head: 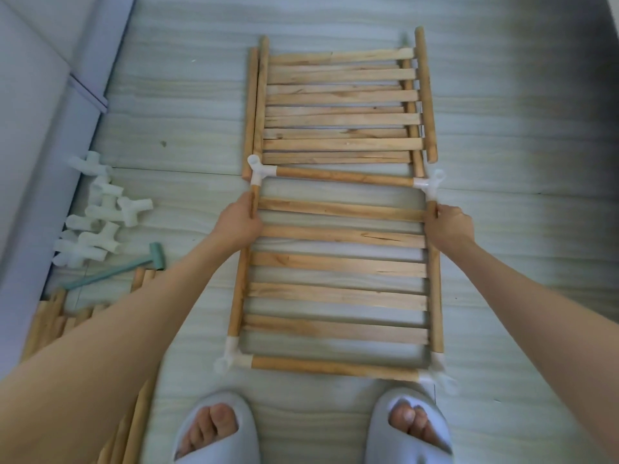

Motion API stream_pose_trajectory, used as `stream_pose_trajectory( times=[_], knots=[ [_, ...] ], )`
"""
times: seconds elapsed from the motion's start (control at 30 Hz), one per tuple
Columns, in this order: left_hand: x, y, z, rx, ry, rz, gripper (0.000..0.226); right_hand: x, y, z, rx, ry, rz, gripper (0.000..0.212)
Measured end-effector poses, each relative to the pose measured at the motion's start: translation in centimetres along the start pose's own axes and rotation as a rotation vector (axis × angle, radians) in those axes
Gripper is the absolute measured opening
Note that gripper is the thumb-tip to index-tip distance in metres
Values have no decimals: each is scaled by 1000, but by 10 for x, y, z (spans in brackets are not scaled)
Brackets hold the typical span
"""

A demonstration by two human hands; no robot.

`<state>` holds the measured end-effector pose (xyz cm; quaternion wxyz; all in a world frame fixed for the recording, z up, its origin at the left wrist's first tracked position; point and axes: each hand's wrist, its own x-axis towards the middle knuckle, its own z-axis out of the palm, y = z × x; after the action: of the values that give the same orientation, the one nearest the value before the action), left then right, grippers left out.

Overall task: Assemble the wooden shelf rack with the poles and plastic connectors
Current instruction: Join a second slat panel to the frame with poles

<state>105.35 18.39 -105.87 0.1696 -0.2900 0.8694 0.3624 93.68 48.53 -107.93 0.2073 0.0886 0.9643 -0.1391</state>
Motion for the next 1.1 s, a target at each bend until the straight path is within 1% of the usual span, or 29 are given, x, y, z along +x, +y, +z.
stream_pose_trajectory(
  times=[0.03,0.07,0.13,0.17,0.23,0.33,0.4,0.47,0.53,0.57,0.63,0.7,0.77,0.8,0.87,0.93,1.1],
  knots=[
    [-6,-3,0,-54,-35,28,46,-7,-2,1,-5,-29,-29,31],
    [-14,-6,1,-95,-82,69,53,-15,-5,2,-4,-81,-52,35],
    [-32,-16,3,-151,-150,118,61,-34,-10,6,-20,-207,-93,52],
    [-40,-22,5,-166,-162,108,61,-43,-13,6,-63,-248,-141,57],
    [-53,-35,5,-179,-150,67,56,-57,-24,3,-178,-330,-265,57],
    [-79,-60,0,-206,-71,16,49,-85,-58,-4,-342,-504,-454,55],
    [-103,-80,-8,-237,10,8,46,-110,-88,0,-449,-563,-617,55],
    [-126,-103,-18,-227,115,26,42,-141,-120,16,-504,-609,-778,55],
    [-146,-132,-29,-179,246,15,39,-172,-150,42,-540,-614,-945,52],
    [-154,-149,-34,-159,297,-21,40,-188,-164,58,-556,-599,-1021,51],
    [-168,-186,-46,-104,342,-164,47,-220,-184,92,-582,-592,-1114,53],
    [-178,-223,-58,7,313,-346,55,-245,-197,124,-641,-584,-1134,55],
    [-186,-252,-69,99,265,-466,61,-259,-201,149,-709,-556,-1055,57],
    [-189,-263,-73,110,255,-491,62,-263,-200,159,-739,-555,-1001,59],
    [-190,-278,-77,114,268,-480,60,-267,-195,171,-800,-586,-935,65],
    [-186,-286,-76,162,288,-464,56,-266,-189,174,-847,-623,-928,71],
    [-168,-287,-74,295,267,-578,61,-252,-190,165,-829,-717,-945,75]
  ],
)
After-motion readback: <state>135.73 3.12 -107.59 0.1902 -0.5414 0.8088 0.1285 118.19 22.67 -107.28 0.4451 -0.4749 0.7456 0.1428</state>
